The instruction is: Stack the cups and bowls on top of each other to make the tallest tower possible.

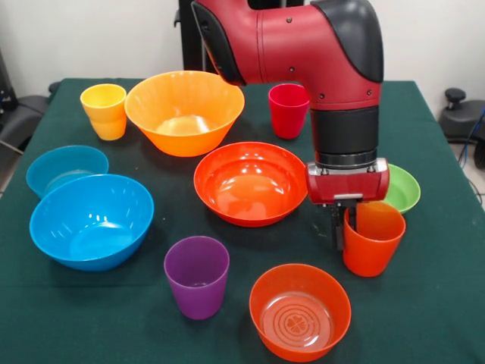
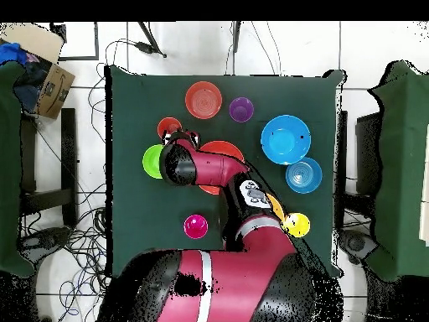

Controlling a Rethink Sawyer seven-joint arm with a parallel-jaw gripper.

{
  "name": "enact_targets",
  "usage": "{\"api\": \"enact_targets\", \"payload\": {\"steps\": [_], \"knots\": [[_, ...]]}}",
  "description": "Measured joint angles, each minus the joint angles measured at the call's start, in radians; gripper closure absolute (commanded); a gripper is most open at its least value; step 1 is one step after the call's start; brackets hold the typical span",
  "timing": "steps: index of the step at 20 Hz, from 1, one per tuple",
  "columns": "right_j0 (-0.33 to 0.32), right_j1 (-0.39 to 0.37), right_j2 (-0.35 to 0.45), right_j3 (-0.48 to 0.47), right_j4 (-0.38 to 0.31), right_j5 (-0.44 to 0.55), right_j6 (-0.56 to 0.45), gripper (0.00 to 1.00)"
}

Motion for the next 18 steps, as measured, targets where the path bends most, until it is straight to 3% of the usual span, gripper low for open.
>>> {"api": "enact_targets", "payload": {"steps": [8, 18], "knots": [[0.001, -0.04, 0.0, 0.002, 0.002, 0.054, 0.0, 1.0], [-0.039, -0.164, 0.016, 0.035, 0.0, 0.137, 0.0, 1.0]]}}
